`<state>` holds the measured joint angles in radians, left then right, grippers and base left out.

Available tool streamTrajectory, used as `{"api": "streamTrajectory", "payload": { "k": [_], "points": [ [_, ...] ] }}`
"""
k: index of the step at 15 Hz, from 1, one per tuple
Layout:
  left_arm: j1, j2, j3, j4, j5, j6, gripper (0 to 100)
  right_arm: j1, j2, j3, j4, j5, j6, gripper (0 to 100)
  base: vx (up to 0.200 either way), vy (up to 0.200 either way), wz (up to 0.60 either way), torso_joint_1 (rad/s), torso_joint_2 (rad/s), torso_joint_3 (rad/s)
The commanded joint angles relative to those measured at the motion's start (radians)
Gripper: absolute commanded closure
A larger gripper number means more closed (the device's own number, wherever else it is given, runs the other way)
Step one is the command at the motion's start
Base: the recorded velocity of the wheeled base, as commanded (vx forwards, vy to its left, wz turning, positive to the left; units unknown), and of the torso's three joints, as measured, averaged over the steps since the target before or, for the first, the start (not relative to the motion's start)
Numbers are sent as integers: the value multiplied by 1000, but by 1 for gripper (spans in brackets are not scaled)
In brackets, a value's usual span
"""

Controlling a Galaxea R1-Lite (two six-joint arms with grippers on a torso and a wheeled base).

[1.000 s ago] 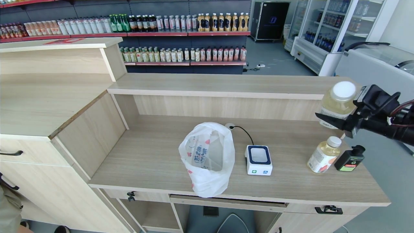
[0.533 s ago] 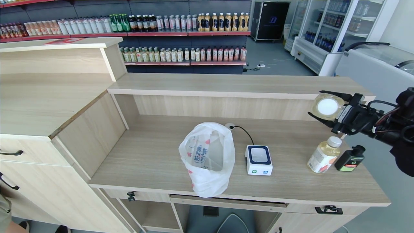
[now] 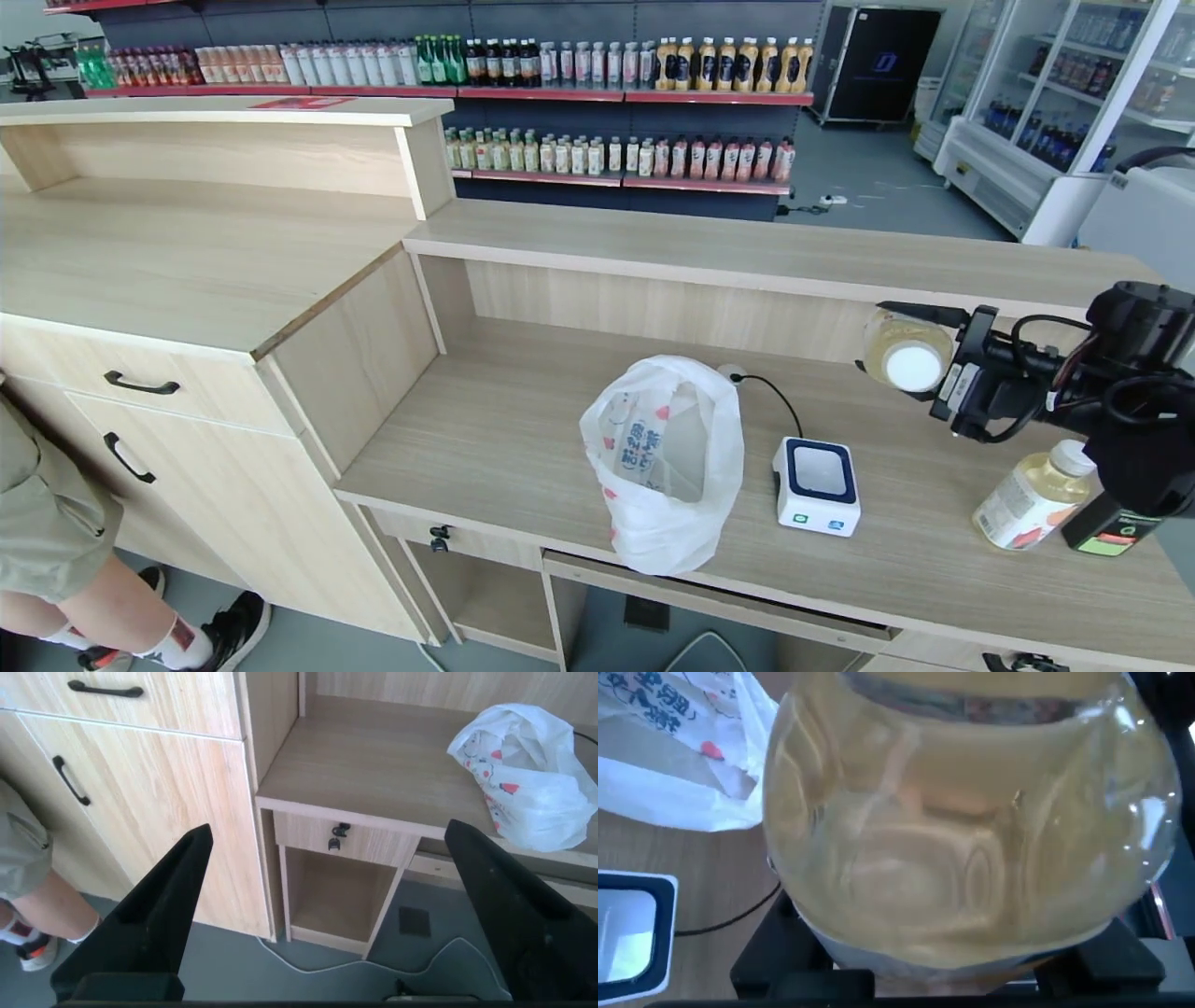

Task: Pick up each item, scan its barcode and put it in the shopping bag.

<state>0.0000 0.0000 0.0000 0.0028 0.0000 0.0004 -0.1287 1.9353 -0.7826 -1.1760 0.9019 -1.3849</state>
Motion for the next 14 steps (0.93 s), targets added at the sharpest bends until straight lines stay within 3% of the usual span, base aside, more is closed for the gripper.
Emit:
{"api": "streamTrajectory", "payload": {
  "k": [1,14],
  "points": [
    [0,0,0,0,0,1,0,-6,103,-4,2,63,-56,100,0,0,0,0,0,0],
    [0,0,0,0,0,0,0,-9,338,-73,-4,91,-160,100,0,0,0,0,0,0]
  ]
}}
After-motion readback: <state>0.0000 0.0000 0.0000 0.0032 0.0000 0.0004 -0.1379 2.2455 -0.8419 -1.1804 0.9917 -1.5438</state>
